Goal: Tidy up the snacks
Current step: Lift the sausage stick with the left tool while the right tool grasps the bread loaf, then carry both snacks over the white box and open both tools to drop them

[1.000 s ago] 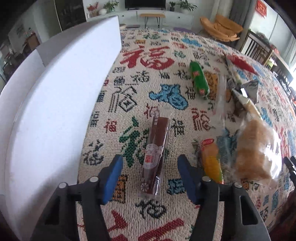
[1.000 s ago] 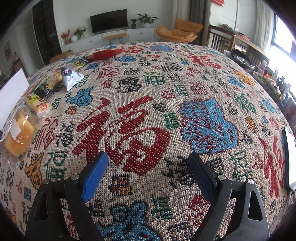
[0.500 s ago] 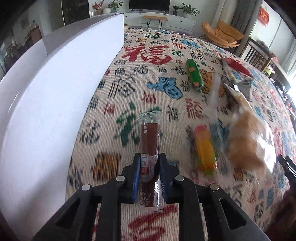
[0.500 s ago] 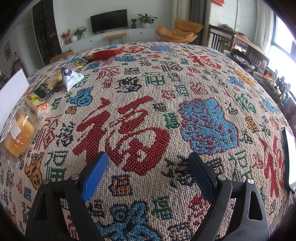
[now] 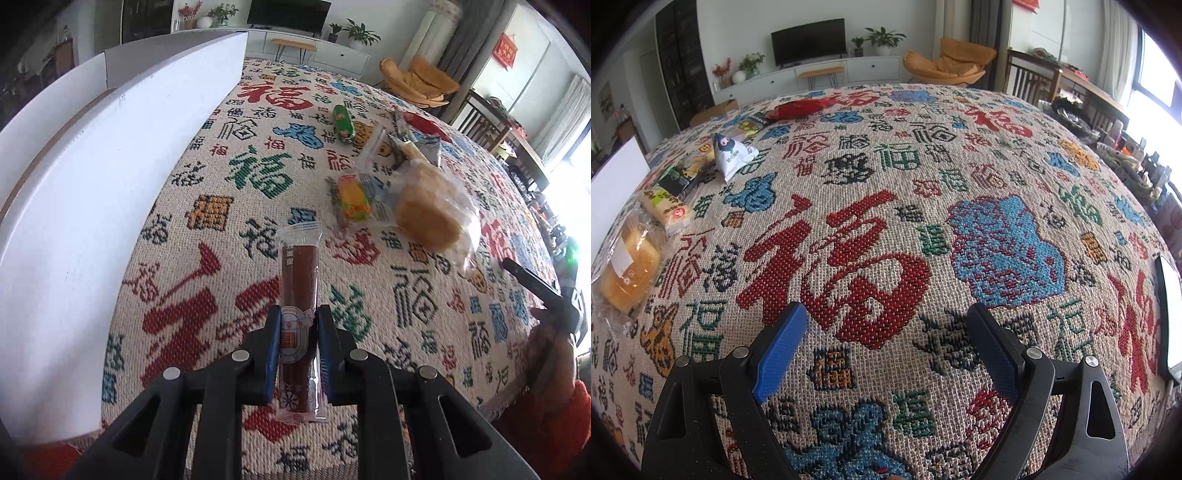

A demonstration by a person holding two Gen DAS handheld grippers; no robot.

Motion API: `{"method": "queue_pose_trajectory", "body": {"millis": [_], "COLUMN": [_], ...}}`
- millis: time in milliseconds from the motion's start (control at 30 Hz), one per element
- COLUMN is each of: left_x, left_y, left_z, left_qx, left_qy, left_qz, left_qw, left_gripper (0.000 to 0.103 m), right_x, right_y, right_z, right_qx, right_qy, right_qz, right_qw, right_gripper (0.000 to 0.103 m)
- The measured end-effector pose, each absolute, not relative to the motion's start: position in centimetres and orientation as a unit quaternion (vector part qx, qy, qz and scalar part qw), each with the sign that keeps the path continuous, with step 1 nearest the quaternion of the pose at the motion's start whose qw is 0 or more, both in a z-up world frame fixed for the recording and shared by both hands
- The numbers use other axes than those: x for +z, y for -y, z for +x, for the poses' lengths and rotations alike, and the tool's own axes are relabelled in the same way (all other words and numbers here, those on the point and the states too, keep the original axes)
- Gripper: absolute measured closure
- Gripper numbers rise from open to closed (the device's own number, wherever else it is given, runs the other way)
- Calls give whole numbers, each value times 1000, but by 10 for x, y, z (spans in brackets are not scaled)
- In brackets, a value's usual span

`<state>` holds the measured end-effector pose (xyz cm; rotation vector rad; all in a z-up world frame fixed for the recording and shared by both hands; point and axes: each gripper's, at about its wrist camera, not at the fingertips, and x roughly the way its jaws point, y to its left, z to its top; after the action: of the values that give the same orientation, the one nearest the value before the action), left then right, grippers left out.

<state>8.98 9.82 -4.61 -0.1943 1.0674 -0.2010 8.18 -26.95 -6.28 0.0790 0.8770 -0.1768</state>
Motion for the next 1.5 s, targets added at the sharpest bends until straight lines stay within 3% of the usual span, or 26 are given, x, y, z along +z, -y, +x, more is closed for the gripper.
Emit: {"method": "queue_pose_trajectory", "body": {"millis": [200, 333, 500, 667, 767, 900, 1100, 1233, 1367, 1400, 1467, 1500], "left_x": [-33, -20, -11, 4, 14, 24, 60, 102, 111, 110, 102, 98], "left_y": [-99, -105, -106, -114, -124, -145, -185, -238, -288, -295, -311, -316], "left_z": [77, 67, 62, 49, 39, 27, 16, 16, 31, 34, 43, 44], "left_qx": [-112, -123, -133, -142, -145, -146, -147, -82, 15, 37, 85, 97], "left_qy": [-496, -477, -466, -453, -441, -427, -387, -336, -340, -346, -372, -378], "left_qz": [-95, -106, -114, -129, -139, -166, -224, -216, -176, -164, -138, -137], "left_qw": [856, 864, 867, 870, 875, 877, 882, 913, 924, 923, 914, 911], "left_gripper": [85, 85, 85, 85, 85, 85, 85, 85, 84, 78, 35, 9], "right_x": [-60, -6, 30, -23, -55, -30, 35, 105, 146, 148, 141, 136], "right_y": [270, 240, 136, 59, 34, 64, 93, 36, -65, -91, -140, -157], "right_z": [85, 83, 119, 161, 164, 153, 115, 110, 113, 117, 129, 134], "right_qx": [-76, 61, 229, 245, 173, 200, 224, 326, 434, 450, 456, 452], "right_qy": [-439, -406, -453, -530, -516, -536, -502, -456, -432, -431, -446, -455], "right_qz": [40, 70, -57, -176, -299, -159, -14, 53, 88, 98, 111, 112], "right_qw": [894, 909, 860, 792, 784, 805, 835, 826, 786, 776, 763, 759], "right_gripper": [13, 14, 14, 12, 16, 24, 24, 24, 22, 20, 16, 16]}}
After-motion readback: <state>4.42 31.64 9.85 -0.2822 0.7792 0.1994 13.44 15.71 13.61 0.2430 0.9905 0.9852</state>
